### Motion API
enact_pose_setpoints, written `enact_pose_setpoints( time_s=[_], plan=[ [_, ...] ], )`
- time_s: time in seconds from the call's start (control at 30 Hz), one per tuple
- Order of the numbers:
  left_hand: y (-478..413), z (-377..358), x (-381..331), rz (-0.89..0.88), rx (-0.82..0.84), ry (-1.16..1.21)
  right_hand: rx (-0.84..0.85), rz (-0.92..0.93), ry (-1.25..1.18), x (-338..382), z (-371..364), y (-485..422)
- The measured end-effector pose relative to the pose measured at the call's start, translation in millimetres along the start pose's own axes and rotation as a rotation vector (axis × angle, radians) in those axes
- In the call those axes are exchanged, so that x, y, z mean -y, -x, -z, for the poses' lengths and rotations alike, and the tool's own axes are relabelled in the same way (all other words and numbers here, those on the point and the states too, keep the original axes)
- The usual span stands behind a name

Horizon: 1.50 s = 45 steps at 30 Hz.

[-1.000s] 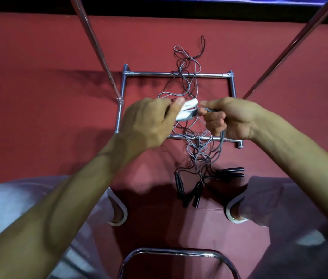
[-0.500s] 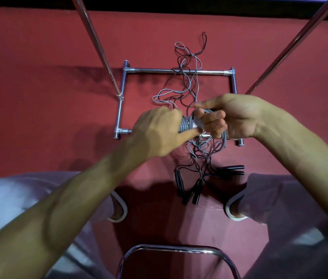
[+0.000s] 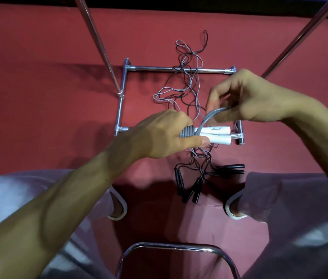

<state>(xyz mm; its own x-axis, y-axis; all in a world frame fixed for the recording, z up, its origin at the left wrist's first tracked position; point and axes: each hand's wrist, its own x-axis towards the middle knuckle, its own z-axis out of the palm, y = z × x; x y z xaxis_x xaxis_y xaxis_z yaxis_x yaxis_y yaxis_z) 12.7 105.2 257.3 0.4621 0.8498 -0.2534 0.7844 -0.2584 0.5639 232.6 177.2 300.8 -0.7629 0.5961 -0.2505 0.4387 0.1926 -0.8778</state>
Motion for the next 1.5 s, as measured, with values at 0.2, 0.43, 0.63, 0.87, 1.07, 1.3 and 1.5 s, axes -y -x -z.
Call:
enact_pose_setpoints(
  time_s=[0.2, 0.43, 0.63, 0.87, 1.07, 1.3, 1.5],
  plan=[
    [7.2, 7.4, -11.4, -0.132, -0.047, 0.271, -0.064, 0.058, -0.164, -11.6, 9.7, -1.2],
    [14.6, 27.0, -13.4, -0.192, -0.143, 0.292, 0.029, 0.061, -0.257, -18.2, 4.3, -2.8],
    [18.4, 36.7, -2.7, -0.184, -0.326, 0.239, 0.072, -0.051, -0.621, -16.5, -25.4, -19.0],
    [17.3, 29.3, 5.7, -0.096, -0.524, -0.084, 0.211, -0.213, -1.233, -21.3, -78.7, -30.6],
    [14.8, 13.9, 10.4, -0.213, -0.536, -0.212, 0.178, -0.316, -1.296, -22.3, -82.3, -27.5],
    [7.2, 8.6, 4.3, -0.193, -0.562, -0.144, -0.019, -0.407, -0.972, -20.7, -70.0, -30.8],
    [4.6, 6.9, 1.1, -0.164, -0.550, -0.131, -0.107, -0.455, -0.738, -20.3, -61.2, -31.5]
  ],
)
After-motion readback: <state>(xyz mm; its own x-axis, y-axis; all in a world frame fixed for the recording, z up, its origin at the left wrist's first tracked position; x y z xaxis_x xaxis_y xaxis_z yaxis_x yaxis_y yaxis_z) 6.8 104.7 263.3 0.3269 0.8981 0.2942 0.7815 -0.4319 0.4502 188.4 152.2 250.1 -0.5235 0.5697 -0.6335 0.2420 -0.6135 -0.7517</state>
